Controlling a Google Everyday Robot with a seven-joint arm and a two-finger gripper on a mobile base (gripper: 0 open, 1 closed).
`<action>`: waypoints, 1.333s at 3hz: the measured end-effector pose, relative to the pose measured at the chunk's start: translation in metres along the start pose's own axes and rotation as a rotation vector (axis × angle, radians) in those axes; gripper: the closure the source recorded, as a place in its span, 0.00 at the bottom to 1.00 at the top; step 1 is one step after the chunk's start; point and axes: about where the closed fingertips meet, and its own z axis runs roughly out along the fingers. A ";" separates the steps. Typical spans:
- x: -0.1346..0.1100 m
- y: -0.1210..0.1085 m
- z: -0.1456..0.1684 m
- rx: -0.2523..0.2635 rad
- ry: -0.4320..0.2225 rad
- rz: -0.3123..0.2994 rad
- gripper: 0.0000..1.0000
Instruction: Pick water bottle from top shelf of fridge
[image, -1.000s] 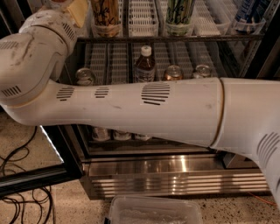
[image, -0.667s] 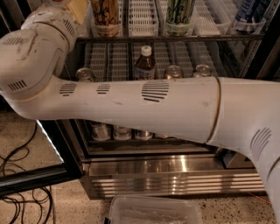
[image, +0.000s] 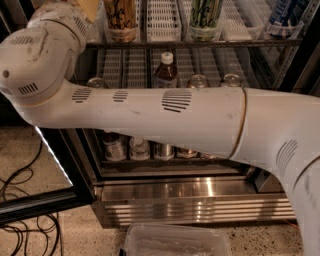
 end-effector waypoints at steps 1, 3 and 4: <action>0.000 0.000 0.000 0.000 0.000 0.000 0.57; -0.006 -0.006 -0.001 -0.001 -0.005 -0.035 1.00; -0.026 -0.025 -0.002 -0.002 -0.040 -0.032 1.00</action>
Offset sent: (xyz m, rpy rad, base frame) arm 0.0000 0.0000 0.0000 0.0000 0.0000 0.0000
